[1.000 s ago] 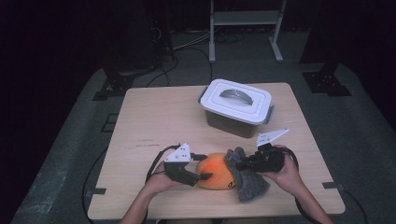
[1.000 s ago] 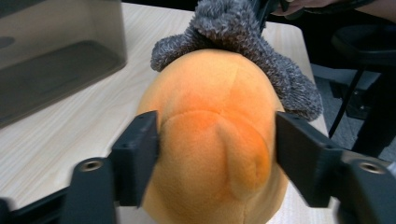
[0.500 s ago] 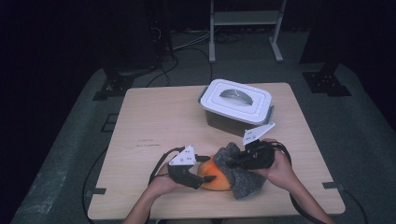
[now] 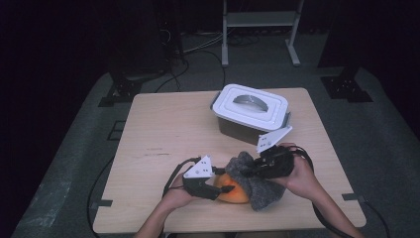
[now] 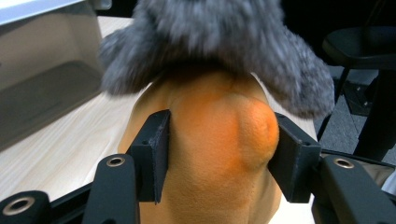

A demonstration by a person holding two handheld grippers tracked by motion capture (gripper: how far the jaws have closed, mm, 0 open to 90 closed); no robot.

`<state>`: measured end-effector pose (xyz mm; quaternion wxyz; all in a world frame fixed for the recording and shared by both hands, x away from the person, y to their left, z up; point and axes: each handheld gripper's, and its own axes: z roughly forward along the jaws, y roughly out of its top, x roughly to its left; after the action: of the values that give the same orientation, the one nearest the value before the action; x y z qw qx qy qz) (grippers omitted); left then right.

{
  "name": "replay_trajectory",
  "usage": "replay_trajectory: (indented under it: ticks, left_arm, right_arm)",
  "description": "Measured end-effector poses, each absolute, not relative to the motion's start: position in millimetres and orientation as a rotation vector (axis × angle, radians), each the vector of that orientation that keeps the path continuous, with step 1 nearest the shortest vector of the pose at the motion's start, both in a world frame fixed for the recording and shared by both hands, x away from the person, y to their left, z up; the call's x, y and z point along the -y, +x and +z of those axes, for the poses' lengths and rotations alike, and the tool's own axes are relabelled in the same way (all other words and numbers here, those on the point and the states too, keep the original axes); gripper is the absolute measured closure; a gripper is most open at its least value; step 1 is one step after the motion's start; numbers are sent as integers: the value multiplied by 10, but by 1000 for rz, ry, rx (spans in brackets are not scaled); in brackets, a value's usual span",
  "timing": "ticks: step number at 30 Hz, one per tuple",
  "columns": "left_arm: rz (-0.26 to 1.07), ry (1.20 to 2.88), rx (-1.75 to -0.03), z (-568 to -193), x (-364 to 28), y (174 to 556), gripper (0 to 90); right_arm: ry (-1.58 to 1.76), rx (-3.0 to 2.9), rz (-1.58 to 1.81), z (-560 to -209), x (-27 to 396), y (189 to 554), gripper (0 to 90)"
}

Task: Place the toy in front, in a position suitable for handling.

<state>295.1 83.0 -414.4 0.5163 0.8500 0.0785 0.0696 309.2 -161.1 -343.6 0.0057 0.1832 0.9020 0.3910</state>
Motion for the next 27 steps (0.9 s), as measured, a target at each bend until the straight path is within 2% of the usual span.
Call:
replay_trajectory:
  ticks: [6, 18, 19, 22, 26, 27]
  left_arm:
    - [157, 2049, -180, -4183, -848, 2947, 437]
    - [109, 2066, -238, -4247, -1098, 3063, 424]
    - [117, 2066, -244, -4236, -1092, 3058, 411]
    - [159, 2068, -244, -4148, -1033, 3032, 284]
    - [212, 2086, -205, -4107, -936, 2998, 309]
    - [219, 2088, -206, -4116, -939, 2998, 338]
  right_arm:
    - [503, -2874, 1158, -3490, 1413, 3074, 768]
    - [716, -2816, 1302, -3784, 1830, 3229, 766]
    - [728, -2810, 1326, -3810, 1850, 3231, 766]
    - [738, -2785, 1344, -3835, 1852, 3214, 765]
    - [701, -2770, 1354, -3807, 1785, 3188, 763]
    - [690, -2762, 1338, -3794, 1763, 3174, 763]
